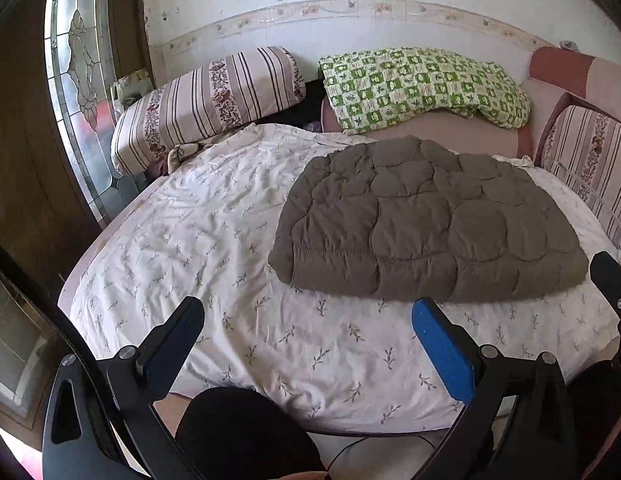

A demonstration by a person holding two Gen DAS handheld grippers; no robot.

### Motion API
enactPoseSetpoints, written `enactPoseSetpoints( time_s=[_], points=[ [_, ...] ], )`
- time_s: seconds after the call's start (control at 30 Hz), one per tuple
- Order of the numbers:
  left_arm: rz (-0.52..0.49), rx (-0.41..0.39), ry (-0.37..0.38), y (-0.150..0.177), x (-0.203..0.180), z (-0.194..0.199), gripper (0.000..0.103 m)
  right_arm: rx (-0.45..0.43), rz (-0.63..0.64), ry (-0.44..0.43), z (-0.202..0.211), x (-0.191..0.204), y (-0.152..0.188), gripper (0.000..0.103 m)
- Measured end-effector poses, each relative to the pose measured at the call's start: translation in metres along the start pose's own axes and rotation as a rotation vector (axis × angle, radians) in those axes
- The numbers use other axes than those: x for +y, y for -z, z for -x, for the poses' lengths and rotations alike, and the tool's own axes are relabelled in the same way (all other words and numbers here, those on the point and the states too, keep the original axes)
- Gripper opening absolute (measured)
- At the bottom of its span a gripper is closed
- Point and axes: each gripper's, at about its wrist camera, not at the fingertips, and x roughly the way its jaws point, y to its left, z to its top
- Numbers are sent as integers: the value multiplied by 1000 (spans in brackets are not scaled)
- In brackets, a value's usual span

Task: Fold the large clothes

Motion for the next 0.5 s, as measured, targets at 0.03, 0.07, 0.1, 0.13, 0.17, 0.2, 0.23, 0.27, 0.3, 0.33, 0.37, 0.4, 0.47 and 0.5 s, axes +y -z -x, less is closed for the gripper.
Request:
enactPoseSetpoints(
  time_s=[0.03, 0.07, 0.1, 0.13, 0.17, 0.2, 0.23, 0.27, 0.3, 0.33, 0.37, 0.4, 0.47, 0.5],
  points=[
    [-3, 2, -1, 1, 0, -1, 103, 4, 1, -1, -2, 0, 0, 103],
    [-5, 3, 0, 0, -1, -1, 103, 10, 1, -2, -3, 0, 0, 103],
    [-7, 3, -1, 0, -1, -1, 103, 13, 2, -2, -4, 1, 0, 103],
    [-10, 4, -4, 1, -2, -2, 103, 15, 3, -1, -5, 1, 1, 103],
    [-7, 4, -5, 0, -2, -1, 103, 18, 3, -1, -6, 2, 1, 103],
    [-9, 5, -7, 0, -2, -2, 103, 21, 3, -3, -6, 2, 2, 103],
    [-10, 7, -9, 1, -2, -3, 103, 23, 3, -3, -7, 3, 2, 103],
    [-11, 9, -11, 1, -2, -4, 103, 25, 5, -1, -8, 3, 2, 103],
    [-12, 12, -11, 1, -1, -5, 103, 28, 6, -2, -9, 3, 2, 103],
    [-11, 18, -10, 2, -1, -7, 103, 31, 6, -4, -10, 4, 3, 103],
    [-11, 22, -9, 2, 0, -8, 103, 33, 7, -5, -10, 4, 3, 103],
    [-9, 25, -9, 2, 1, -9, 103, 34, 9, -4, -11, 5, 3, 103],
    [-9, 30, -10, 2, 1, -11, 103, 38, 10, -5, -12, 6, 3, 103],
    [-9, 32, -10, 2, 1, -11, 103, 38, 10, -4, -13, 6, 4, 103]
  ],
)
